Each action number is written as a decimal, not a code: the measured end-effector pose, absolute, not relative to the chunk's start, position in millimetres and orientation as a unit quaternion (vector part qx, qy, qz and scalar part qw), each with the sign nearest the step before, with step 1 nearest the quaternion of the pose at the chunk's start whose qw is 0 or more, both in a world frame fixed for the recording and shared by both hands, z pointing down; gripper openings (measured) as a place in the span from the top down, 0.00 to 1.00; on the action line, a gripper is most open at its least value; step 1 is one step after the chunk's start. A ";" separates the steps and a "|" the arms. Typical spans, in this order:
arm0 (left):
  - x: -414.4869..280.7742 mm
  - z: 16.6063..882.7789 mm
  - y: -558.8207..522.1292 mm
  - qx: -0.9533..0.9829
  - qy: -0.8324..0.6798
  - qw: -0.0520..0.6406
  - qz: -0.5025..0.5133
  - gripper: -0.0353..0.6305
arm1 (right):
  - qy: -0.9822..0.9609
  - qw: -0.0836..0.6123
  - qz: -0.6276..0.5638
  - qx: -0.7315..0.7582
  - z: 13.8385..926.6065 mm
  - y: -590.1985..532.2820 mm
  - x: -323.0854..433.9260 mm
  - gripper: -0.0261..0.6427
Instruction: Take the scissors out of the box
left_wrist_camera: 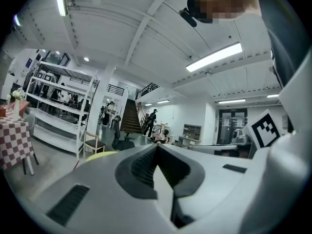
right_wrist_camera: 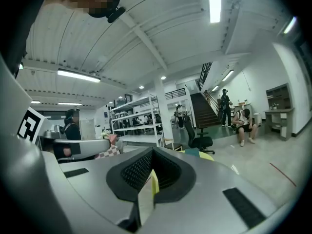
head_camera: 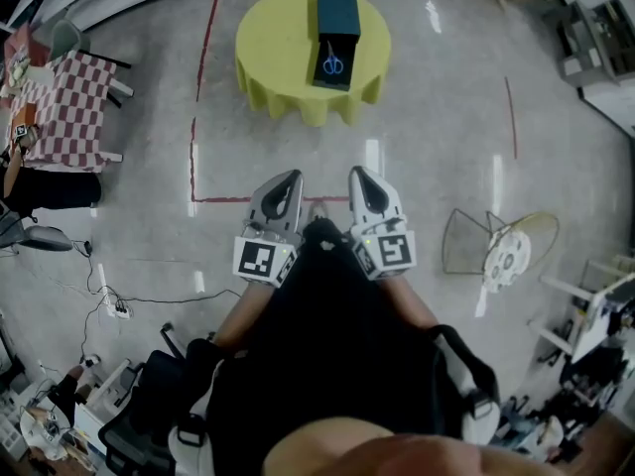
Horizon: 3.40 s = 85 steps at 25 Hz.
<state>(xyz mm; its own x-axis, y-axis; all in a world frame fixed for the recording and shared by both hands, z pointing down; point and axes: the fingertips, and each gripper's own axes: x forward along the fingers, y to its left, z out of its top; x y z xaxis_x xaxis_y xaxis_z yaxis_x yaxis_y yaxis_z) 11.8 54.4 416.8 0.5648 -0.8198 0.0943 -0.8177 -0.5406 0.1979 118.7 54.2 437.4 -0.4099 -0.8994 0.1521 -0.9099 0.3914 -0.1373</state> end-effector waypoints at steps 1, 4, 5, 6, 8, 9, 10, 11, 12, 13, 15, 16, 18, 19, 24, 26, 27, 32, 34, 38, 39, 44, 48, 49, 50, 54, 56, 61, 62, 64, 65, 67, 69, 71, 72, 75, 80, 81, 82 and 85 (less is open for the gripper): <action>14.9 414.7 46.2 0.877 -0.468 0.109 -0.005 0.95 | -0.834 0.027 0.098 0.543 436.0 44.3 123.2 0.97; 22.9 416.1 19.9 0.876 -0.469 0.110 0.002 0.95 | -0.832 0.033 0.098 0.546 437.8 15.0 133.9 0.97; 24.8 418.6 9.1 0.877 -0.468 0.112 0.003 0.95 | -0.830 0.035 0.102 0.547 441.8 4.3 136.2 0.97; 25.8 421.2 -2.3 0.877 -0.467 0.113 0.003 0.95 | -0.829 0.036 0.105 0.548 446.6 -6.8 137.5 0.97; 25.8 426.1 -25.6 0.878 -0.464 0.113 0.002 0.95 | -0.827 0.039 0.108 0.550 455.5 -30.1 136.9 0.97; 25.2 428.1 -37.5 0.879 -0.463 0.112 0.002 0.95 | -0.826 0.042 0.109 0.551 458.9 -42.0 136.2 0.97; 25.1 429.7 -49.7 0.880 -0.461 0.111 0.003 0.95 | -0.825 0.043 0.110 0.553 462.0 -53.8 136.0 0.97; 25.7 431.2 -62.2 0.881 -0.460 0.111 0.003 0.95 | -0.823 0.045 0.113 0.555 465.4 -65.4 136.7 0.97; 26.9 432.5 -74.9 0.882 -0.458 0.111 0.002 0.95 | -0.822 0.045 0.115 0.557 468.8 -77.1 138.0 0.97; 28.1 434.0 -87.8 0.883 -0.456 0.111 0.001 0.95 | -0.820 0.046 0.115 0.558 471.9 -89.2 139.2 0.97; 28.9 437.1 -114.2 0.886 -0.450 0.109 -0.002 0.95 | -0.817 0.047 0.115 0.563 476.8 -114.1 140.0 0.97; 28.5 438.7 -127.6 0.888 -0.447 0.108 -0.001 0.95 | -0.815 0.049 0.115 0.566 478.5 -126.5 140.0 0.97; 27.5 439.9 -155.4 0.891 -0.441 0.108 0.000 0.95 | -0.809 0.054 0.116 0.573 481.1 -151.9 140.5 0.97; 27.0 439.1 -169.6 0.892 -0.439 0.108 0.000 0.95 | -0.808 0.055 0.118 0.575 482.2 -165.0 140.4 0.96; 22.7 436.1 -237.5 0.898 -0.425 0.112 0.002 0.95 | -0.797 0.073 0.136 0.584 499.3 -229.6 135.9 0.96; 19.1 438.9 -262.1 0.900 -0.420 0.117 0.005 0.95 | -0.792 0.089 0.145 0.587 514.3 -255.1 132.0 0.97; 17.3 440.7 -273.0 0.901 -0.418 0.120 0.006 0.95 | -0.788 0.099 0.149 0.589 524.3 -266.3 130.7 0.96; 11.0 460.6 -322.4 0.905 -0.403 0.135 0.018 0.95 | -0.771 0.141 0.189 0.592 575.0 -317.0 120.8 0.96; 8.4 467.6 -338.9 0.904 -0.401 0.143 0.024 0.95 | -0.760 0.163 0.214 0.592 599.3 -330.7 119.2 0.96; 2.0 480.3 -365.1 0.904 -0.394 0.161 0.032 0.95 | -0.738 0.220 0.249 0.587 652.3 -350.5 119.5 0.96; 0.9 483.3 -371.5 0.905 -0.392 0.164 0.033 0.95 | -0.732 0.235 0.260 0.585 666.3 -355.1 120.0 0.96; 0.6 495.9 -394.2 0.908 -0.379 0.173 0.039 0.95 | -0.699 0.296 0.310 0.573 726.5 -369.1 122.7 0.96; -1.4 502.0 -411.8 0.909 -0.374 0.179 0.042 0.95 | -0.671 0.335 0.355 0.557 763.7 -372.7 124.9 0.86; -2.6 503.8 -415.9 0.909 -0.374 0.181 0.042 0.95 | -0.666 0.342 0.363 0.555 771.0 -374.4 124.9 0.86; -3.8 506.3 -419.4 0.908 -0.374 0.184 0.044 0.95 | -0.662 0.349 0.368 0.552 778.4 -376.2 125.2 0.85; -6.2 515.4 -431.1 0.906 -0.373 0.191 0.052 0.95 | -0.643 0.372 0.382 0.549 801.9 -385.2 130.2 0.84; -7.2 518.0 -436.8 0.905 -0.373 0.194 0.054 0.95 | -0.632 0.383 0.392 0.548 815.1 -388.3 131.6 0.84; -10.8 523.3 -446.5 0.903 -0.375 0.202 0.055 0.95 | -0.604 0.403 0.427 0.539 844.1 -386.4 130.1 0.84; -11.2 524.8 -447.5 0.903 -0.375 0.204 0.056 0.95 | -0.600 0.410 0.431 0.535 848.3 -384.8 130.4 0.84; -11.3 525.7 -448.9 0.902 -0.376 0.206 0.056 0.95 | -0.596 0.420 0.432 0.532 853.8 -384.4 132.4 0.83; -11.3 525.6 -449.3 0.901 -0.377 0.207 0.055 0.95 | -0.594 0.424 0.429 0.532 855.4 -385.4 134.3 0.83; -11.2 525.9 -449.9 0.901 -0.378 0.207 0.055 0.95 | -0.591 0.429 0.429 0.531 859.4 -387.2 137.0 0.82; -11.8 527.1 -451.2 0.899 -0.380 0.209 0.056 0.95 | -0.592 0.427 0.432 0.530 863.8 -391.3 137.3 0.81; -13.7 528.3 -452.8 0.898 -0.381 0.211 0.057 0.95 | -0.582 0.436 0.439 0.527 868.7 -389.4 138.8 0.81; -14.8 528.8 -453.4 0.898 -0.382 0.212 0.056 0.95 | -0.577 0.440 0.446 0.524 872.0 -387.1 138.6 0.81; -15.4 530.0 -453.3 0.896 -0.385 0.212 0.057 0.95 | -0.565 0.455 0.453 0.518 877.4 -382.8 140.7 0.81; -17.3 534.8 -452.7 0.893 -0.390 0.217 0.059 0.95 | -0.563 0.449 0.470 0.510 878.3 -383.1 136.8 0.81; -17.4 535.7 -451.7 0.893 -0.389 0.217 0.059 0.95 | -0.565 0.454 0.458 0.515 878.6 -385.9 140.7 0.81; -17.1 536.2 -450.4 0.893 -0.389 0.217 0.060 0.95 | -0.564 0.460 0.451 0.517 879.2 -386.0 144.0 0.81; -14.6 535.4 -446.5 0.894 -0.388 0.215 0.060 0.95 | -0.559 0.461 0.466 0.509 878.8 -378.0 141.6 0.84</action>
